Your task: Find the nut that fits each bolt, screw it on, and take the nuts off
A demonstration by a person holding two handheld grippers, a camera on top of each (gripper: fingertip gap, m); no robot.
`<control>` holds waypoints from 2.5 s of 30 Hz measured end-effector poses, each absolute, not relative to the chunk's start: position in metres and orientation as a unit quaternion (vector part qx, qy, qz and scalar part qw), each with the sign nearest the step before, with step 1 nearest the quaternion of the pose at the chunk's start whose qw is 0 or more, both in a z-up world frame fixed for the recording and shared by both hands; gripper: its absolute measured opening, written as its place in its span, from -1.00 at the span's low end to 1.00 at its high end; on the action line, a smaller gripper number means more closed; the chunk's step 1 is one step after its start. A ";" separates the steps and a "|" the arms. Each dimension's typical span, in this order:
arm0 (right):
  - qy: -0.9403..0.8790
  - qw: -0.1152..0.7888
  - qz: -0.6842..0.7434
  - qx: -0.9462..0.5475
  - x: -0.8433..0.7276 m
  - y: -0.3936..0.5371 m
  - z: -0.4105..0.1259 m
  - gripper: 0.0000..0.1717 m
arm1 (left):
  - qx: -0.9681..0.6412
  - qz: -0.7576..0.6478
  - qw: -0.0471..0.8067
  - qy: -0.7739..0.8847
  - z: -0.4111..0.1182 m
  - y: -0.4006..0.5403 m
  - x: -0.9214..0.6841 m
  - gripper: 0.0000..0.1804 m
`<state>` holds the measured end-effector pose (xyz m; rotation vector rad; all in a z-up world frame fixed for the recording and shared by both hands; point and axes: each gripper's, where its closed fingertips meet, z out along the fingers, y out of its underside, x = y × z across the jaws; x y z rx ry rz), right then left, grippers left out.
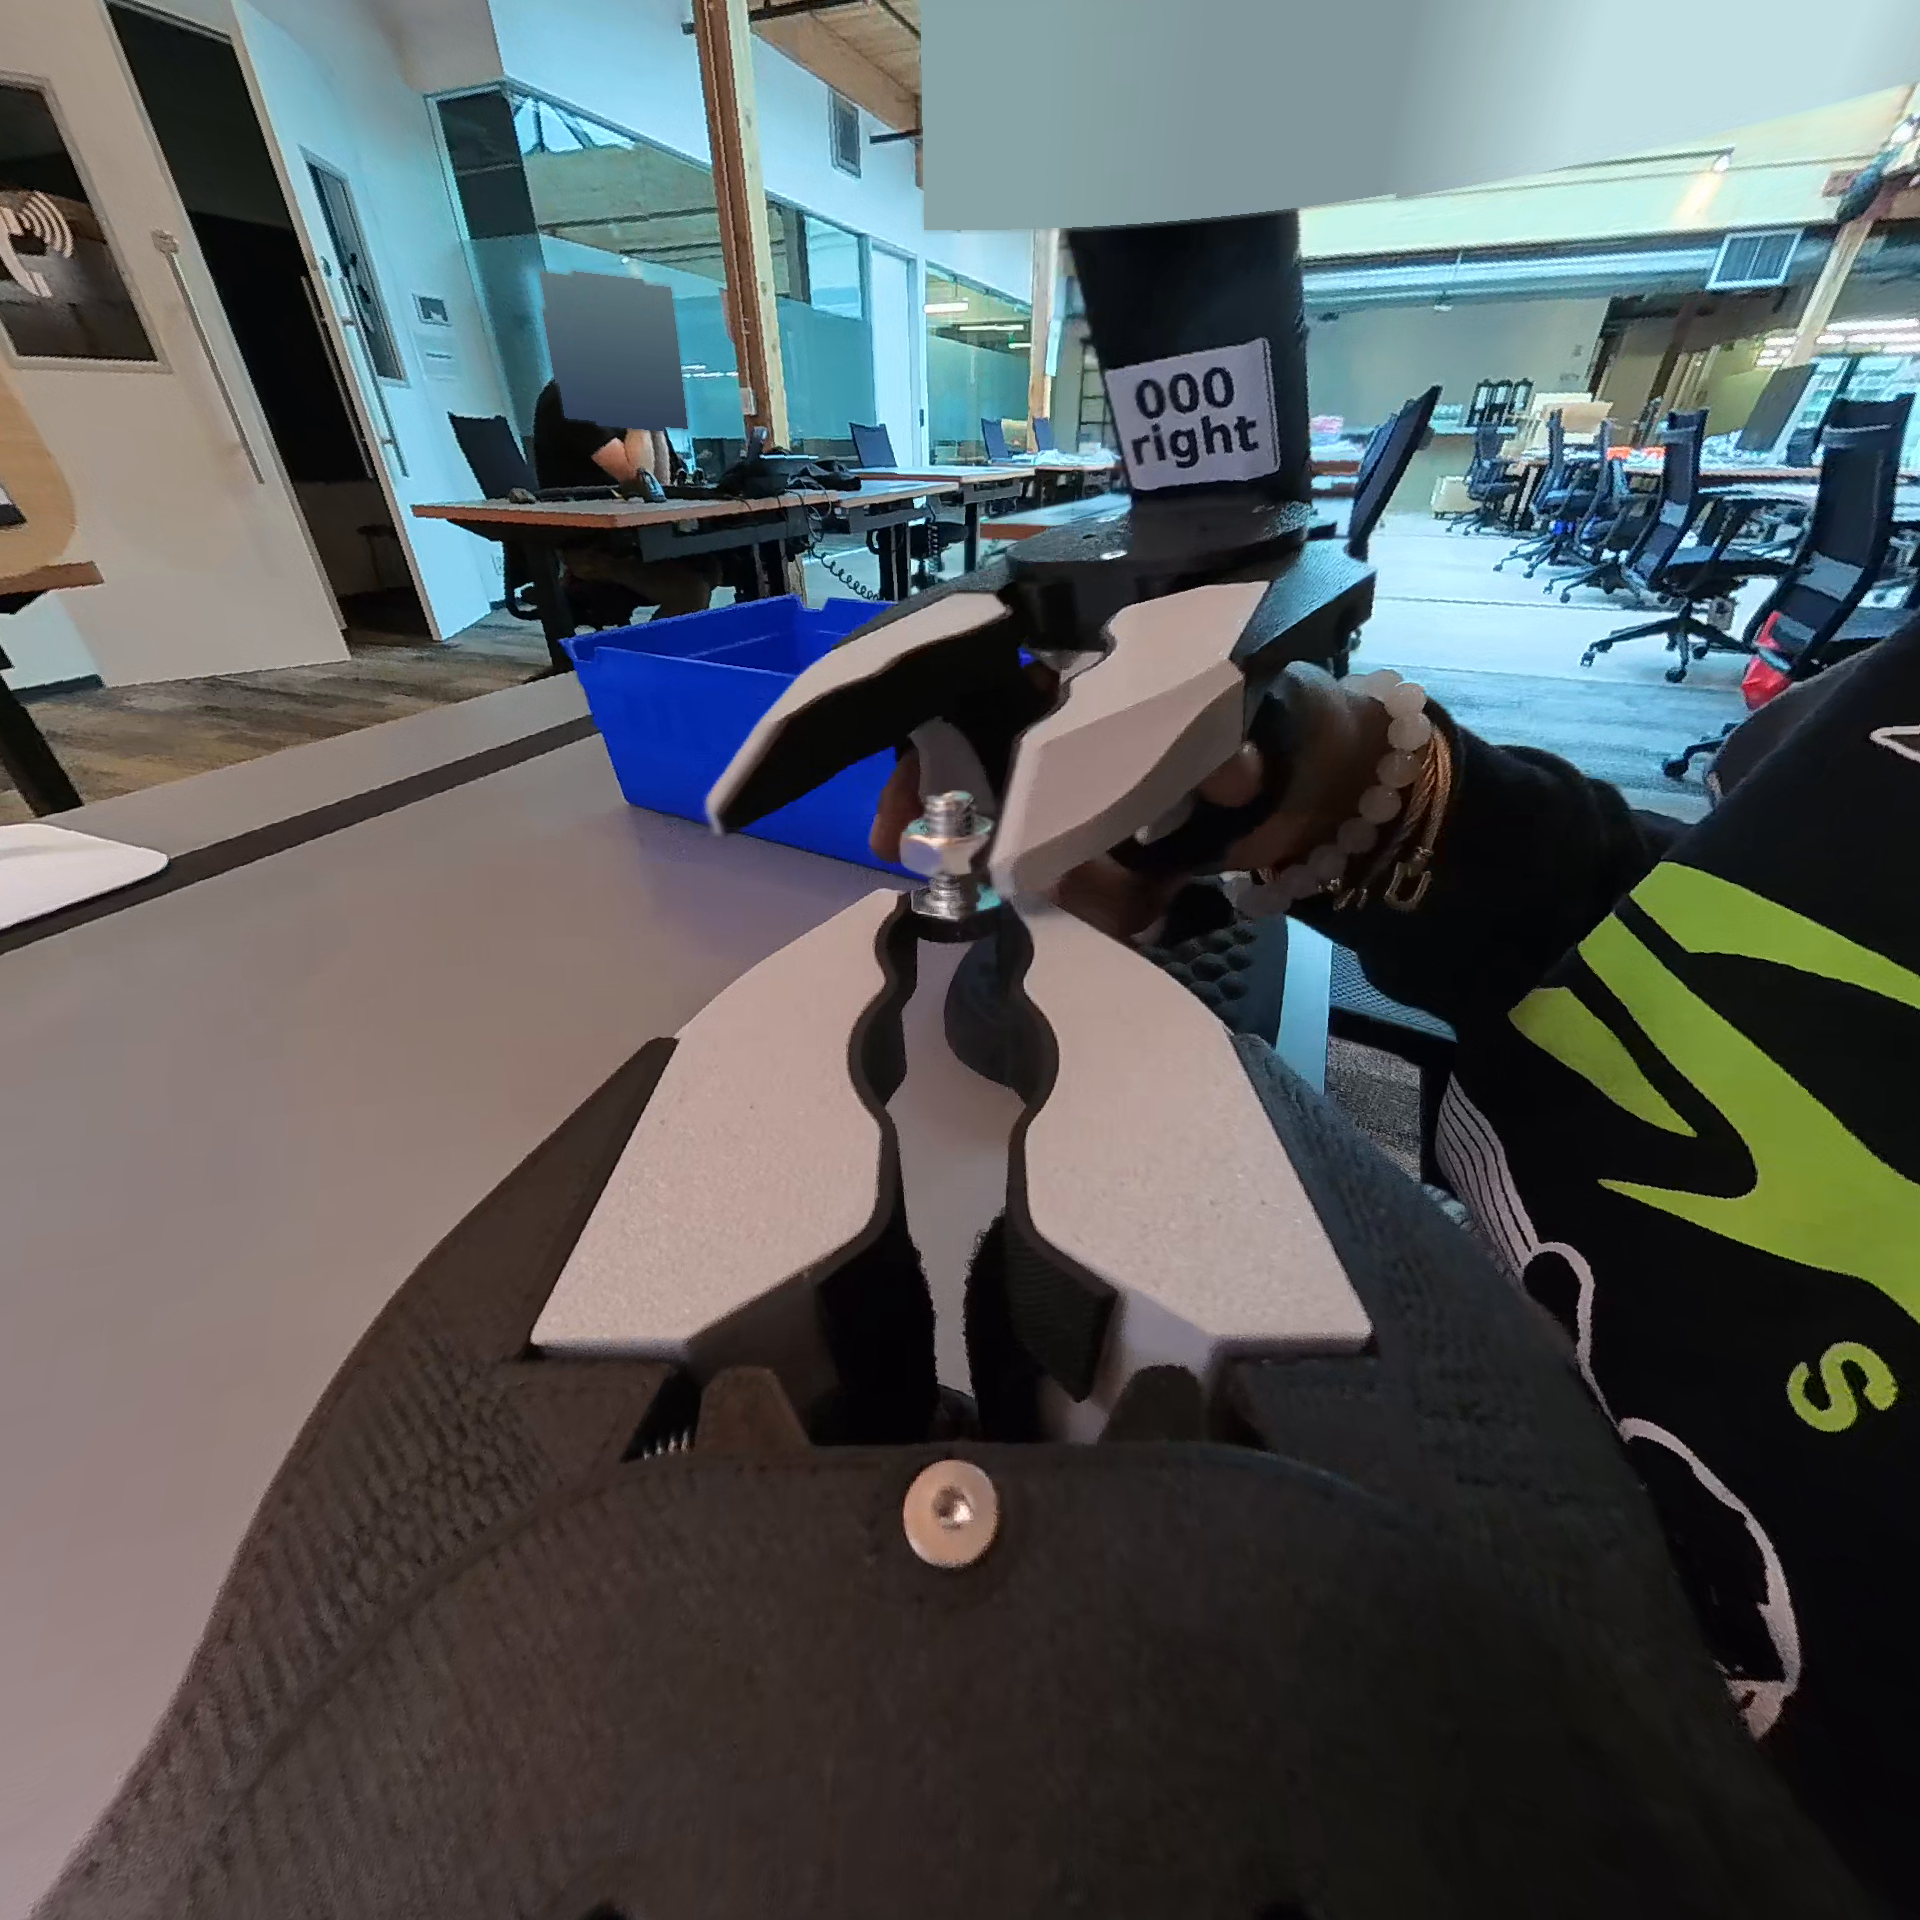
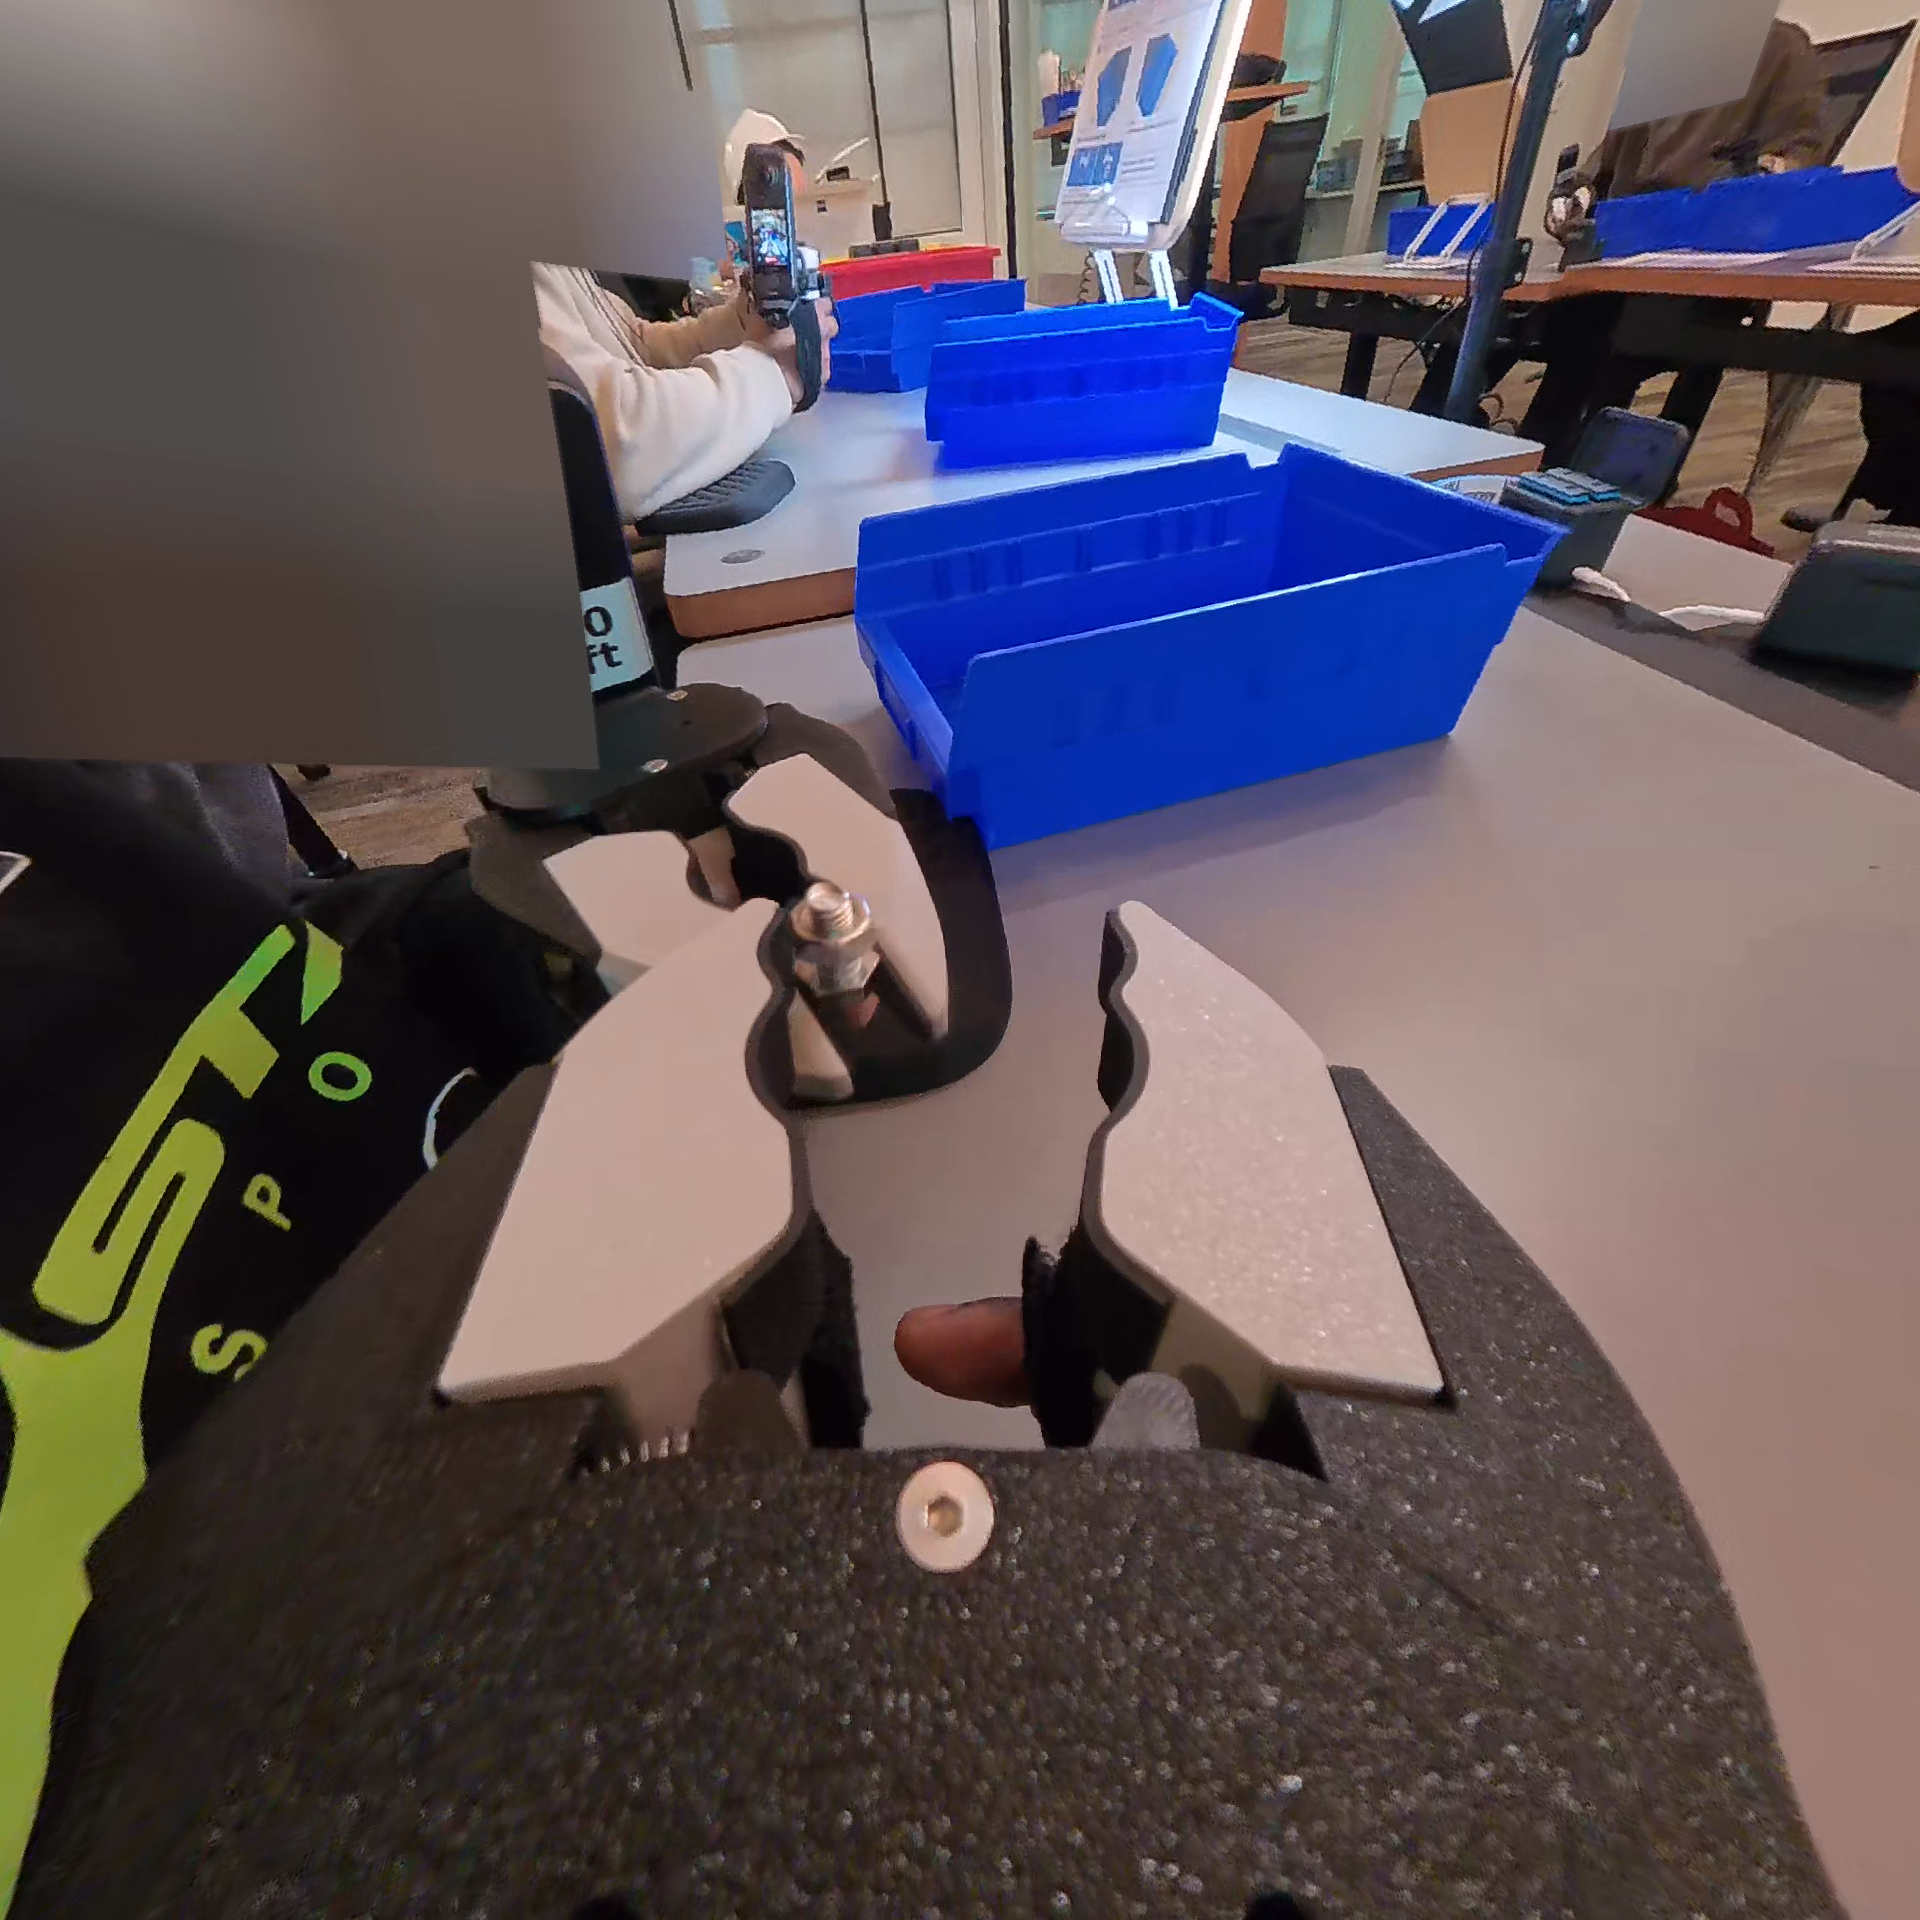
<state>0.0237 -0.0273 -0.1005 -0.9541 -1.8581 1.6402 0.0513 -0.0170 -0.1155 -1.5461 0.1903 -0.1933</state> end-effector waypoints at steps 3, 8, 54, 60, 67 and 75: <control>-0.666 0.273 0.584 -0.376 0.024 -0.003 -0.100 -0.72 | -0.689 -0.089 0.714 0.085 -0.113 -0.020 0.048 -0.84; -0.661 0.274 0.600 -0.359 0.032 0.000 -0.092 -0.77 | -0.694 -0.086 0.710 0.081 -0.116 -0.020 0.047 -0.84; -0.639 0.270 0.619 -0.369 0.034 0.003 -0.092 -0.70 | -0.697 -0.070 0.708 0.092 -0.119 -0.017 0.049 -0.84; -0.661 0.246 0.618 -0.347 0.028 -0.030 -0.096 -0.36 | -0.706 -0.053 0.701 0.086 -0.121 -0.014 0.049 -0.84; -0.663 0.245 0.612 -0.354 0.023 -0.029 -0.099 -0.37 | -0.699 -0.052 0.708 0.088 -0.118 -0.016 0.049 -0.84; -0.642 0.273 0.615 -0.368 0.032 -0.001 -0.091 -0.70 | -0.692 -0.063 0.715 0.081 -0.117 -0.018 0.045 -0.84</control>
